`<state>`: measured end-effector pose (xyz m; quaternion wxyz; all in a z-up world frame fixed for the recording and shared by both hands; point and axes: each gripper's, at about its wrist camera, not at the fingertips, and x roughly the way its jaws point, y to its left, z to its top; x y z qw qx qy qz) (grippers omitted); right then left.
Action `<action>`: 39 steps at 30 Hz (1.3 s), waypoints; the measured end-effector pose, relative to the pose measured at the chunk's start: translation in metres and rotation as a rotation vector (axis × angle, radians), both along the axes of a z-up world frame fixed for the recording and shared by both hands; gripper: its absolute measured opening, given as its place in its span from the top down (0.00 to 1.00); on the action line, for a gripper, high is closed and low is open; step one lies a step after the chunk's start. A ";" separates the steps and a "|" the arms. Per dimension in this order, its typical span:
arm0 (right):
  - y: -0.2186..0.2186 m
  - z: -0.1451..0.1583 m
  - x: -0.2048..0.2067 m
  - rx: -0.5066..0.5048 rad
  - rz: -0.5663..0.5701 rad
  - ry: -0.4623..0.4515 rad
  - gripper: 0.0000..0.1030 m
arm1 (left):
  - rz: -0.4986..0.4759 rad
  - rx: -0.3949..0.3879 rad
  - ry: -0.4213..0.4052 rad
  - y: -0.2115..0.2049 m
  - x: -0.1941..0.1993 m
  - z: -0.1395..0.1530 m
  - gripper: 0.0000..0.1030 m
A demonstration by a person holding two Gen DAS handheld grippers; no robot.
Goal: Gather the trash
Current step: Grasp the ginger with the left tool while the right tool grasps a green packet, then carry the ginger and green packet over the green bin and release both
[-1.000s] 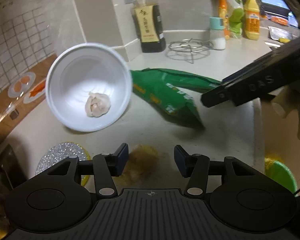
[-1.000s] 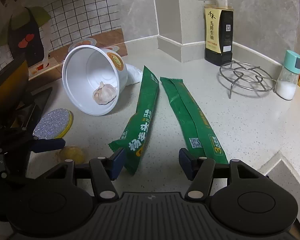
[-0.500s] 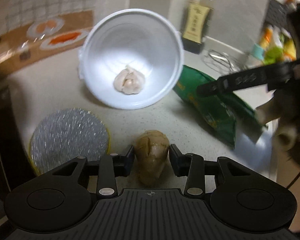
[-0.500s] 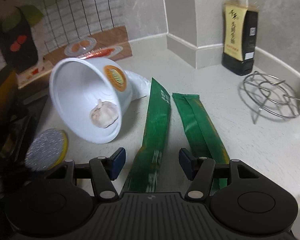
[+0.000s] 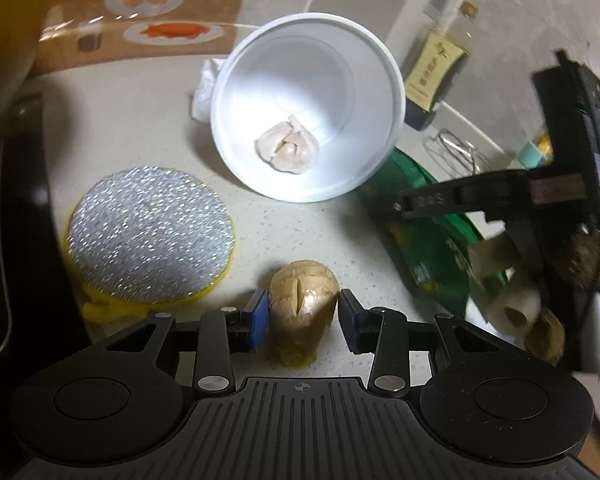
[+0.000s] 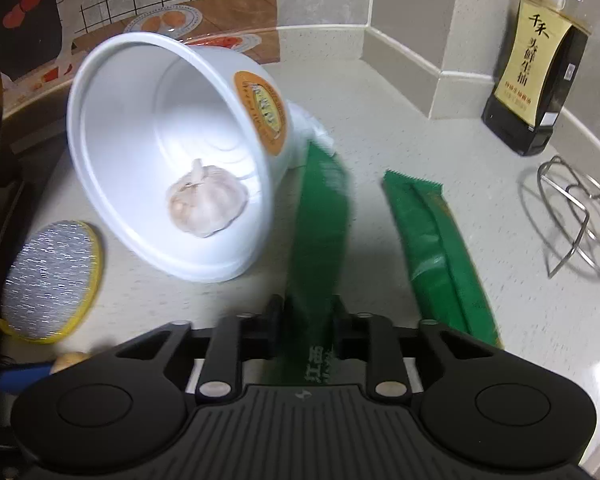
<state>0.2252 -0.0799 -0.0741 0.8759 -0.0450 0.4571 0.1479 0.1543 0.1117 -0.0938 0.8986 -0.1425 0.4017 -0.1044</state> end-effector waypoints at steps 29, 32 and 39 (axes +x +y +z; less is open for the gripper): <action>-0.200 0.056 -0.292 0.285 -0.227 -0.091 0.88 | -0.200 -0.164 0.049 -0.174 -0.152 0.020 0.59; -0.232 0.035 -0.325 0.267 -0.275 -0.060 0.88 | -0.247 -0.161 0.122 -0.204 -0.166 -0.007 0.59; -0.294 -0.011 -0.388 0.260 -0.415 -0.030 0.88 | -0.221 -0.142 0.358 -0.231 -0.168 -0.099 0.59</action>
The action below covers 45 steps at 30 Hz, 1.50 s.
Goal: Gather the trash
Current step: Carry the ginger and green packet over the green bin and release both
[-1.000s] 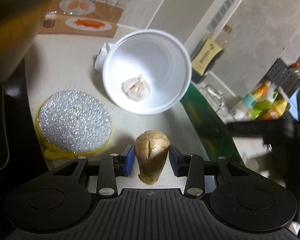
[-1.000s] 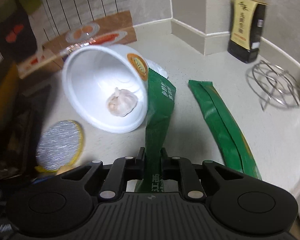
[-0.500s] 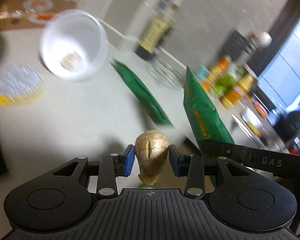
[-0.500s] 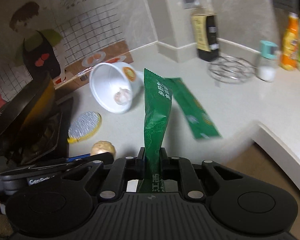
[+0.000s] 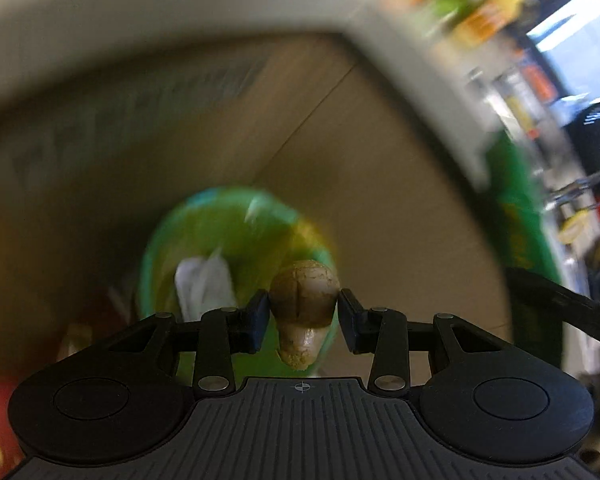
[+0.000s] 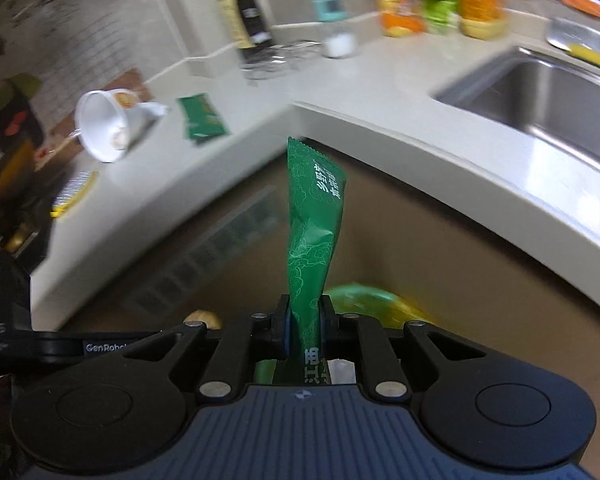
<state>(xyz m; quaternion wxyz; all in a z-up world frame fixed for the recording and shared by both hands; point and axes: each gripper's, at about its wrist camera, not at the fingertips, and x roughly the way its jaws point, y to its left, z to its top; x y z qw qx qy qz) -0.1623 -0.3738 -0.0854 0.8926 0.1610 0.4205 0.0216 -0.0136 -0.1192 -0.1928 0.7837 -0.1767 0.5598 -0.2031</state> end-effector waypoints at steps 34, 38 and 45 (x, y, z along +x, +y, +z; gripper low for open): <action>-0.021 -0.280 0.087 0.233 0.125 0.685 0.88 | 0.119 -0.092 0.197 -0.011 0.032 -0.198 0.61; 0.020 -0.306 0.126 -0.006 0.320 0.661 0.78 | 0.114 -0.076 0.176 -0.002 0.022 -0.198 0.61; 0.034 -0.288 0.127 -0.094 0.377 0.598 0.52 | 0.132 -0.066 0.167 0.020 0.009 -0.186 0.61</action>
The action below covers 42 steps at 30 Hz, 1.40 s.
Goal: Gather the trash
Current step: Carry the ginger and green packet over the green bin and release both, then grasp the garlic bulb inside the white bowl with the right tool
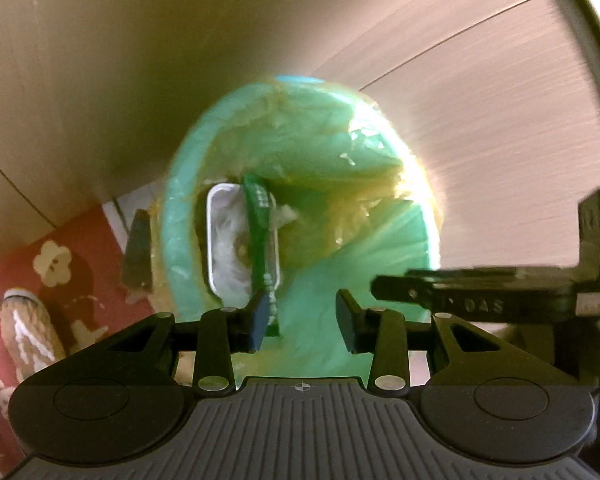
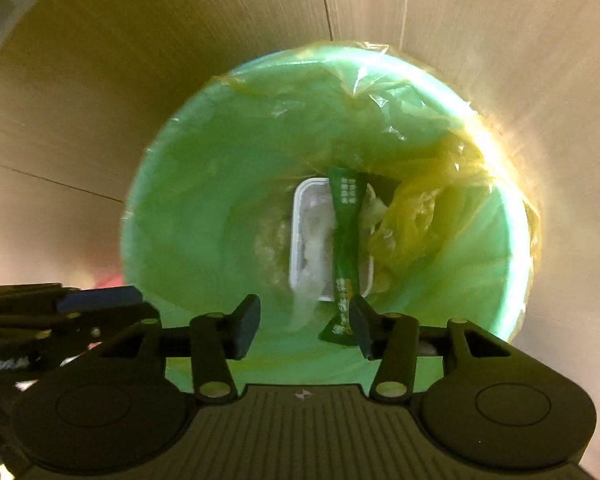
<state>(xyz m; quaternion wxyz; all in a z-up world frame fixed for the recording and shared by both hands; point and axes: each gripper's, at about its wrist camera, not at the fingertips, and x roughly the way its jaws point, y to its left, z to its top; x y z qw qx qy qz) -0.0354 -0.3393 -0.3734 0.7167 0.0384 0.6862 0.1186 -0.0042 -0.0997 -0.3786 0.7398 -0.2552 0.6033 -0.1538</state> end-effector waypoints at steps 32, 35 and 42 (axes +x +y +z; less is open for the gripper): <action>0.294 0.370 0.187 0.059 0.060 -0.847 0.51 | 0.275 0.156 -0.506 0.237 0.061 0.329 0.61; 0.332 0.347 0.229 -0.063 0.082 -0.874 0.51 | 0.221 0.140 -0.524 0.246 0.057 0.328 0.61; 0.349 0.300 0.274 -0.240 0.019 -0.884 0.49 | 0.227 0.119 -0.520 0.250 0.052 0.321 0.61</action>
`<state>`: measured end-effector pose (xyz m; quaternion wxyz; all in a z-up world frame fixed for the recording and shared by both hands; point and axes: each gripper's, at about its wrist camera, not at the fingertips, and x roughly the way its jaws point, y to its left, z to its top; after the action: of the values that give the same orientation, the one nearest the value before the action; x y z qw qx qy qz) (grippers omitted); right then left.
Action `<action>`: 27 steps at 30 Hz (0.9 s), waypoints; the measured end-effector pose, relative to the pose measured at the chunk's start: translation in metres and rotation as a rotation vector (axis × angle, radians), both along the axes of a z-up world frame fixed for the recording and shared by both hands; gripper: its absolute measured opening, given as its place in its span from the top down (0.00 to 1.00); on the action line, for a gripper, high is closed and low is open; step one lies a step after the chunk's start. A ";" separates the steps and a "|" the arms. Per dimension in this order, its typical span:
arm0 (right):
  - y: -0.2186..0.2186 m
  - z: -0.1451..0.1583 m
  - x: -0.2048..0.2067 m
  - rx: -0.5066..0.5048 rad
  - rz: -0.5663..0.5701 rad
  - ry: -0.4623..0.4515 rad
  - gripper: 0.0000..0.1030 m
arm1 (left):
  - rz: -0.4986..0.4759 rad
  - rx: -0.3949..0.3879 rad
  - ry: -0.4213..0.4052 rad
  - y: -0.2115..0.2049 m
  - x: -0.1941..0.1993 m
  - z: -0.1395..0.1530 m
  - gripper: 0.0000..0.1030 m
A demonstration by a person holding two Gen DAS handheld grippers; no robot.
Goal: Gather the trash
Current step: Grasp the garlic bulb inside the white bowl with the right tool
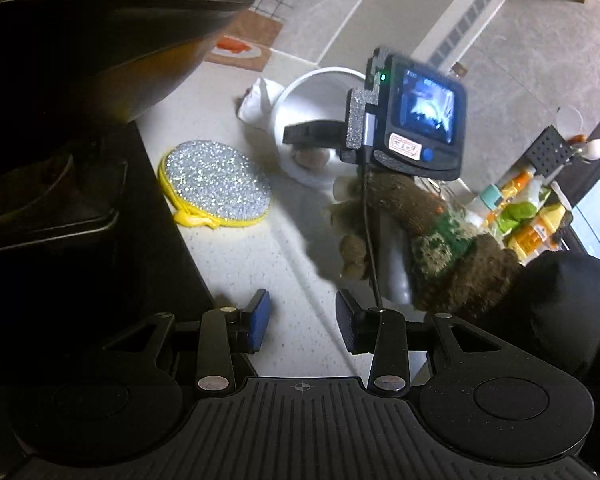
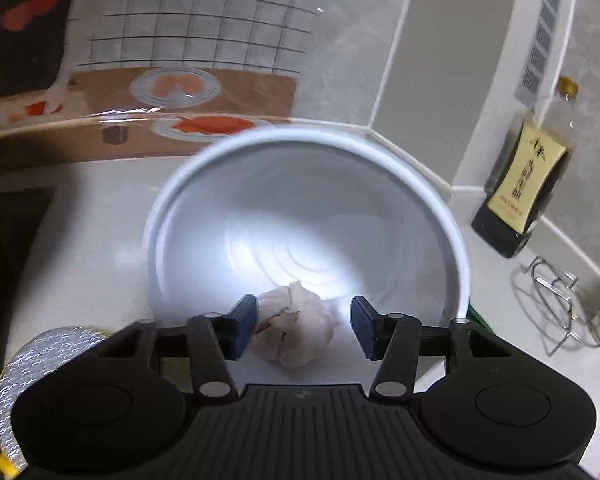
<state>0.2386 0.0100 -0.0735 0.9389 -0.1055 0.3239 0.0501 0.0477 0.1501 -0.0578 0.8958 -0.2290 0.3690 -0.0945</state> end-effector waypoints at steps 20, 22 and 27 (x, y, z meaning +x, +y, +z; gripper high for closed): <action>-0.079 0.015 -0.074 0.252 0.213 0.219 0.61 | 0.072 -0.027 0.024 -0.052 0.007 0.002 0.61; -0.092 0.016 -0.084 0.282 0.213 0.235 0.61 | 0.085 -0.023 0.018 -0.052 0.011 0.004 0.61; -0.118 0.018 -0.113 0.325 0.228 0.242 0.61 | 0.102 -0.001 0.002 -0.056 0.023 0.008 0.61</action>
<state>0.1259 -0.1075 -0.0553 0.8861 0.0177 0.4078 0.2197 0.0710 0.0937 -0.0503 0.8989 -0.2483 0.3576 -0.0486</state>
